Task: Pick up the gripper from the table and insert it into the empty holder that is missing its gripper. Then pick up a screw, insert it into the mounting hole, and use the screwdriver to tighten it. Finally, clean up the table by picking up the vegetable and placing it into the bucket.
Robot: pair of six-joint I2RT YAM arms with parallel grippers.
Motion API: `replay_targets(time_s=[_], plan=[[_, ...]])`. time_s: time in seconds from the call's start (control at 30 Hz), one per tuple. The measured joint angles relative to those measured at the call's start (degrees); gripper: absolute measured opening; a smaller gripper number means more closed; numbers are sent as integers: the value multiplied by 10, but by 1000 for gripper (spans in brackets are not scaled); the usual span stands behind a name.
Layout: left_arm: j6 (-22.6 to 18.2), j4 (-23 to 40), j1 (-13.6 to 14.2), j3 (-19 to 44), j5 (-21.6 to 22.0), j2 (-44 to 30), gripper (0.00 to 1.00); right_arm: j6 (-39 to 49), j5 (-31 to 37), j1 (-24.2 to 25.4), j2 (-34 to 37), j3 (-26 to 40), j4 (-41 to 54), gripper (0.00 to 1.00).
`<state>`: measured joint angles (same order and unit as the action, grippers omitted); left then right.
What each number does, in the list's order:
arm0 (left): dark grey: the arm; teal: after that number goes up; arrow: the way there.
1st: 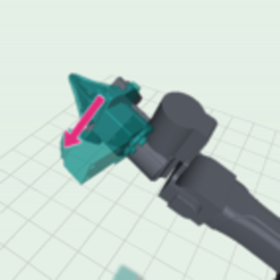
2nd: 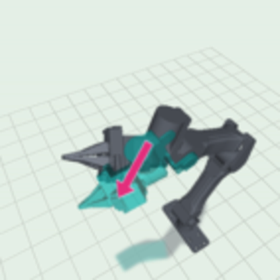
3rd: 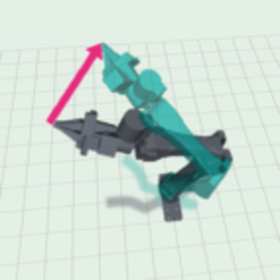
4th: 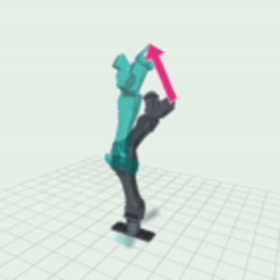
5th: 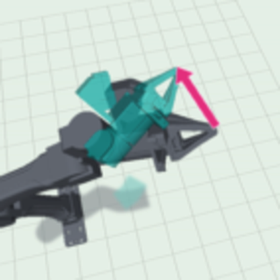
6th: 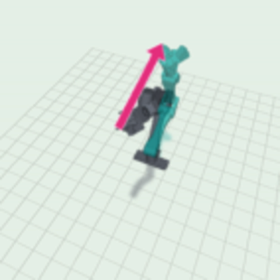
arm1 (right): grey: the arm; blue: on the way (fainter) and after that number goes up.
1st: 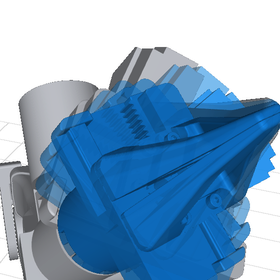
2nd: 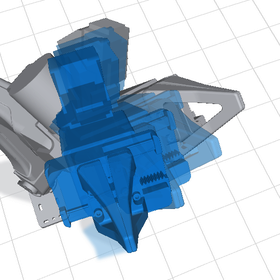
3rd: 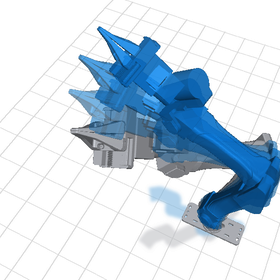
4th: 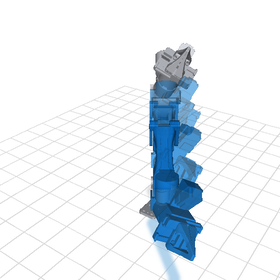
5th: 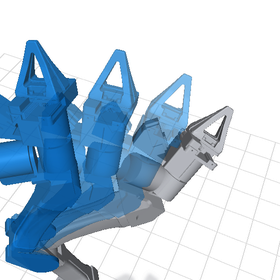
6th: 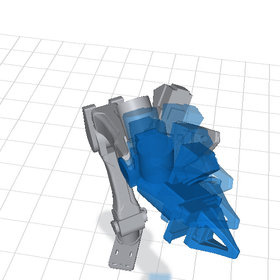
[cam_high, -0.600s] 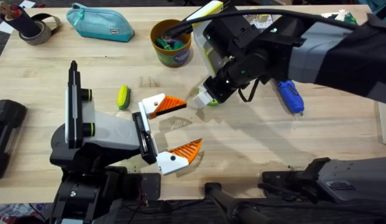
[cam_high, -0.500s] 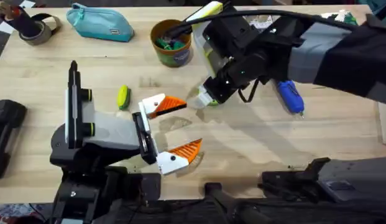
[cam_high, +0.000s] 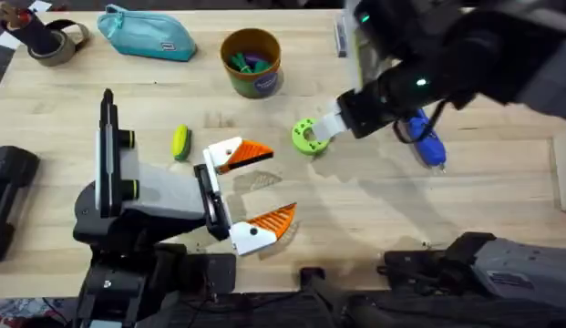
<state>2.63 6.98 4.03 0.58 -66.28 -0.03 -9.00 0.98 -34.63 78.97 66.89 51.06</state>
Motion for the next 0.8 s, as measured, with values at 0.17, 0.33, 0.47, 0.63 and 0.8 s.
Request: replay_targets(time_s=[0.17,0.33,0.47,0.63,0.8], plan=[[0,0,0,0,0,0,988,-26,-2,32,-54,-53,-29,793],[0,0,0,0,0,0,988,-30,-3,38,-66,-115,-49,793],[0,0,0,0,0,0,988,-30,-3,36,-59,-137,-68,793],[0,0,0,0,0,0,988,-26,-4,26,-53,-146,-88,793],[0,0,0,0,0,0,988,-21,-4,22,-43,-147,-111,793]])
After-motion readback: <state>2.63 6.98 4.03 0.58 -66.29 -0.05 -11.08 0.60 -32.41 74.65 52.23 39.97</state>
